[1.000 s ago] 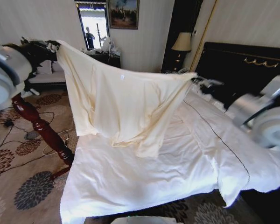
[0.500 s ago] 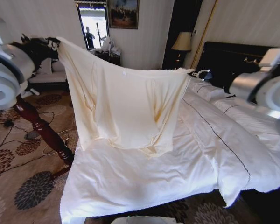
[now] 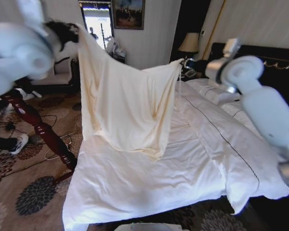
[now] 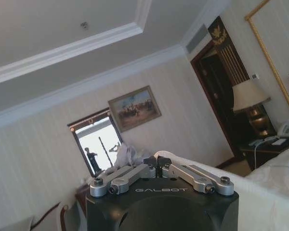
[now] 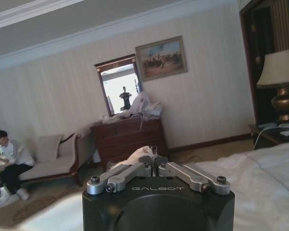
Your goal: Pick up the clothes from the bed and hang them on the clothes hanger.
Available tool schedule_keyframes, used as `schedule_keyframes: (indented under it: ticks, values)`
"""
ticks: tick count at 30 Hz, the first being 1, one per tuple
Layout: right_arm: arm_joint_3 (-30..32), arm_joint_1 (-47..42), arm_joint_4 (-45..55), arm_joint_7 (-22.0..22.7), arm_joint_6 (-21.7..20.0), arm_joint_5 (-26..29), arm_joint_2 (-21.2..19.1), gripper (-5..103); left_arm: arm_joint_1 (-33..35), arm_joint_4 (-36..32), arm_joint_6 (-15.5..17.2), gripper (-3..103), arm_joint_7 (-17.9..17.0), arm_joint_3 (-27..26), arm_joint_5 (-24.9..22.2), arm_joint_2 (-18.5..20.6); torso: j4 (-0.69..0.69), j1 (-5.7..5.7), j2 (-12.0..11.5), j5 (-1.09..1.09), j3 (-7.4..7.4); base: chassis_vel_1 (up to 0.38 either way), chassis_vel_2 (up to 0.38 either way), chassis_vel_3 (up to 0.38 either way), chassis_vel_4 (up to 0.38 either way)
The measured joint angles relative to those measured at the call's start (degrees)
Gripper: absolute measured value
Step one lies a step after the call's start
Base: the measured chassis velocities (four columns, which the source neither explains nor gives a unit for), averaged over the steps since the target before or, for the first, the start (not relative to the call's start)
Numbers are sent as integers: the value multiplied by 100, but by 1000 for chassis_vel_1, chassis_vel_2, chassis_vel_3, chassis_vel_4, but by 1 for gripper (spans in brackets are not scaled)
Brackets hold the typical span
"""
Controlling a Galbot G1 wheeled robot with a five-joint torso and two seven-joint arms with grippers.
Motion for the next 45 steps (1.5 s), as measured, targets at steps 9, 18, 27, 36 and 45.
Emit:
schedule_keyframes:
  ticks: [9, 18, 27, 36, 45]
  values:
    - [-984, 1400, -2775, -641, 650, -798, 1511, 1, 297, 2730, -413, 1, 507, -48, 95, 1591, 6, -4, 1, 2, -4, 0, 0, 0, 0]
    - [-1002, 1694, -3309, -656, 919, -1029, 2100, 1, 557, 2783, -397, 1, 440, -352, 315, 1670, 14, -1, 1, -4, -4, 0, 0, 0, 0]
    - [128, 334, 231, 374, -57, 454, 140, 1, -374, -619, 244, 1, -127, -72, 226, -491, 7, -5, 2, 9, -6, 0, 0, 0, 0]
    - [2301, -1112, 3386, 1057, -460, 2202, -1886, 1, -2971, -3374, 900, 1, -587, 1329, -1004, -2677, 11, -10, 6, 1, -10, 0, 0, 0, 0]
    - [4710, -2573, 4179, 1357, -581, 3584, -3536, 1, -4256, -3897, 1383, 1, -862, 1483, -2027, -3010, 5, -7, 5, 7, -7, 0, 0, 0, 0]
